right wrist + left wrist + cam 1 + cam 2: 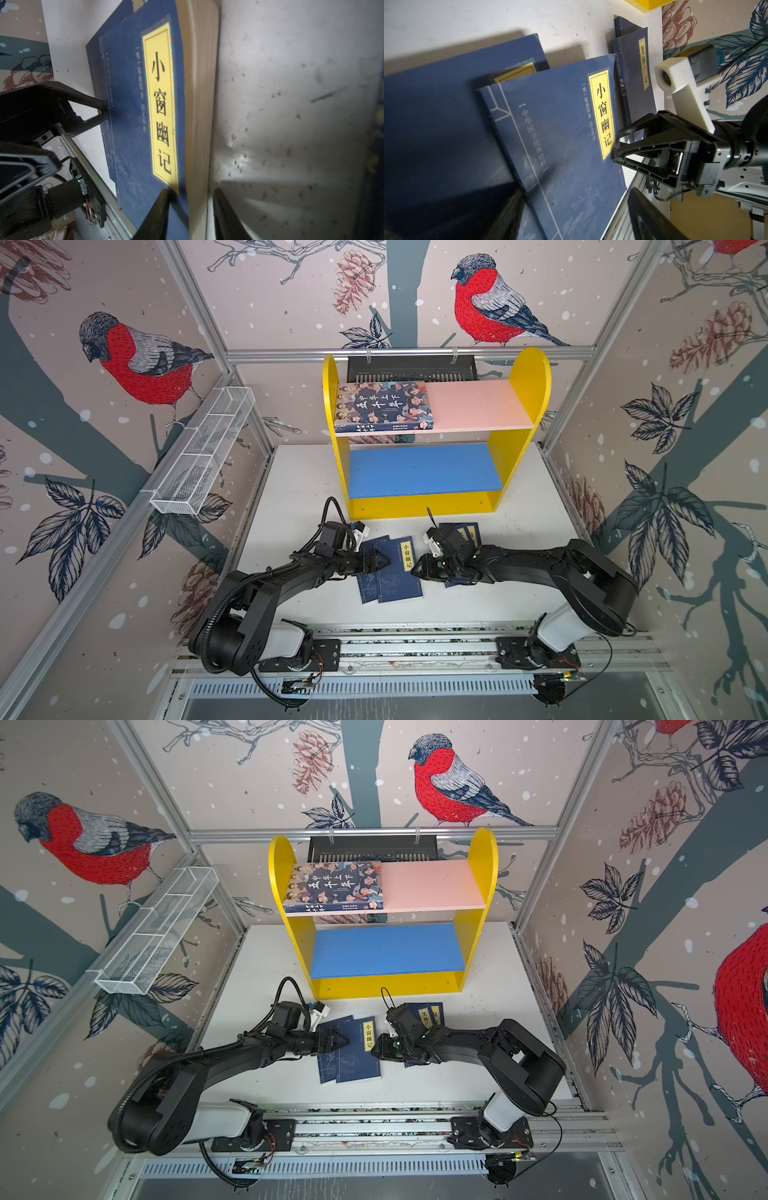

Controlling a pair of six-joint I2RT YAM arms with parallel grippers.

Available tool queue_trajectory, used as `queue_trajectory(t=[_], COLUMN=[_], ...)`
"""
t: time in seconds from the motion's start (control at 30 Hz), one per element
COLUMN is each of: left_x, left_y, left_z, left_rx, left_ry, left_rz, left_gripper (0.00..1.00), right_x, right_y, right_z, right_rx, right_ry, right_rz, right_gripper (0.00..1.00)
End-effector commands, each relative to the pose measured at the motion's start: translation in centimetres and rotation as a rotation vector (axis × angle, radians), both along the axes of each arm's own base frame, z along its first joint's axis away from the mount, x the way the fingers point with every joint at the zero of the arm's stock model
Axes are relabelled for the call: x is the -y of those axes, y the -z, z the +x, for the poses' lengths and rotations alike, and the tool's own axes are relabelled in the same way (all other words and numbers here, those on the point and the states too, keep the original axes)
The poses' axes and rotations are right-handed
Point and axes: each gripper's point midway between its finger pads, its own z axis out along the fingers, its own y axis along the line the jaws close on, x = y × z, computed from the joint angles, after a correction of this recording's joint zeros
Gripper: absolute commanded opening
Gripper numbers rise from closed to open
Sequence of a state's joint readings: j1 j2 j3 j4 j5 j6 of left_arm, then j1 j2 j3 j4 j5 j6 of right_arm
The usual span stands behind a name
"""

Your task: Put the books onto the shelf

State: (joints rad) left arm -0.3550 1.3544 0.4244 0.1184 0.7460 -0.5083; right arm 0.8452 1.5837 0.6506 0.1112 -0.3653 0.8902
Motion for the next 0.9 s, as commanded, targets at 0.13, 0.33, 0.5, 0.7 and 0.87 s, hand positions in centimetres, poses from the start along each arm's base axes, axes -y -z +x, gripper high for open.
queue_trajectory(t=[0.13, 0.33, 0.5, 0.7, 0.87], left_x=[-0.1, -0.4, -0.6, -1.2, -1.6], left_y=[0.8, 0.7, 0.8, 0.9, 0.8], left_z=[-0.9, -0.6, -0.6, -0.2, 0.1], left_rx=[-0.064, -0.044, -0.040, -0.030, -0.018], left_ry=[0.012, -0.015, -0.028, -0.055, -0.076], left_rz=[0.014, 0.033, 0.044, 0.081, 0.095], left_gripper=[0.81, 0.81, 0.82, 0.83, 0.83], right_x=[-0.1, 0.0, -0.3, -0.5, -0.5], right_y=[-0.4, -0.6, -1.2, -1.7, -2.4], right_z=[0.0, 0.0, 0.3, 0.4, 0.7], right_rx=[0.007, 0.011, 0.021, 0.018, 0.027], right_ry=[0.021, 0.026, 0.022, 0.010, 0.008], right_rz=[0.029, 0.038, 0.064, 0.091, 0.110], right_gripper=[0.29, 0.19, 0.08, 0.04, 0.03])
